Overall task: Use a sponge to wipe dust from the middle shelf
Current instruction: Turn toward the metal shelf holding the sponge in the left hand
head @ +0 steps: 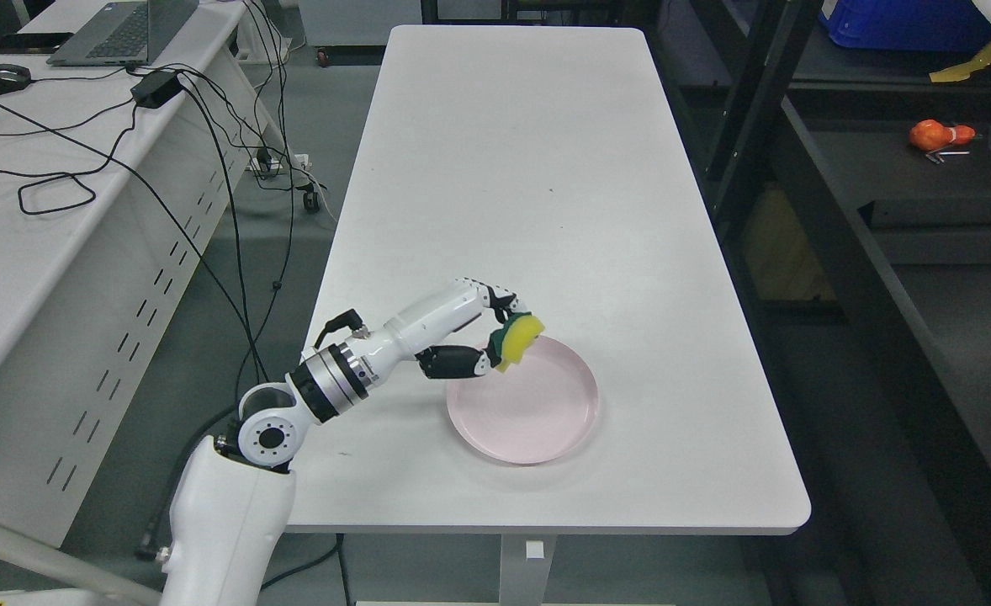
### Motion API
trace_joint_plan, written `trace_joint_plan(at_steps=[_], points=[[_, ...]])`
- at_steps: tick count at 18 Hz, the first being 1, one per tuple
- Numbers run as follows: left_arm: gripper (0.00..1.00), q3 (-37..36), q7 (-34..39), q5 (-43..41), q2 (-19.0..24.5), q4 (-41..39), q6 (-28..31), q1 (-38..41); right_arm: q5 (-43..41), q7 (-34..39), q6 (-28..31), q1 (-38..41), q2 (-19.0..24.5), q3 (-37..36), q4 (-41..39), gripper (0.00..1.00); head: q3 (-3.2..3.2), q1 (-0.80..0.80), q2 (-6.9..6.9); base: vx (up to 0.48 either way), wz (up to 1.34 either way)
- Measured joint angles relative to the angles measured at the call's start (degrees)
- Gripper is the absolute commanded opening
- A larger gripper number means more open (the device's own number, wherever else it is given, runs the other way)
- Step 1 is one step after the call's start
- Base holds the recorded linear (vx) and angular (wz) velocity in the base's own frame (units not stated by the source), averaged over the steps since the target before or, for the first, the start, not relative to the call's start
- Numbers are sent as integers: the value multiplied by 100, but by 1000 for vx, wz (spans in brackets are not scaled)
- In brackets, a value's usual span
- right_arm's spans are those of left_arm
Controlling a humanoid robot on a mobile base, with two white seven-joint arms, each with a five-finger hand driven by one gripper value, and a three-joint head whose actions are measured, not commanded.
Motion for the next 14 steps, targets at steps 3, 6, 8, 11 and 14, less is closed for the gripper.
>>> trace_joint_plan(at_steps=[3,6,8,11,14], points=[[0,328,719,1108,-30,-45,431,184,0,0,0,0,0,0,0,100,0,0,0,-37,-11],[0,584,1338,1764,-53,-222,1006,623,0,0,0,0,0,0,0,100,0,0,0,-134,-48],[0,704,1644,1997,-64,-362,1273,850,0,0,0,0,0,0,0,100,0,0,0,-160,-167],[0,875,2266,2240,-76,-601,1732,1107,0,0,0,1,0,0,0,100,0,0,0,-195,-273],[0,995,2624,2370,-87,-829,2009,1269,0,0,0,1,0,0,0,100,0,0,0,-221,-336]])
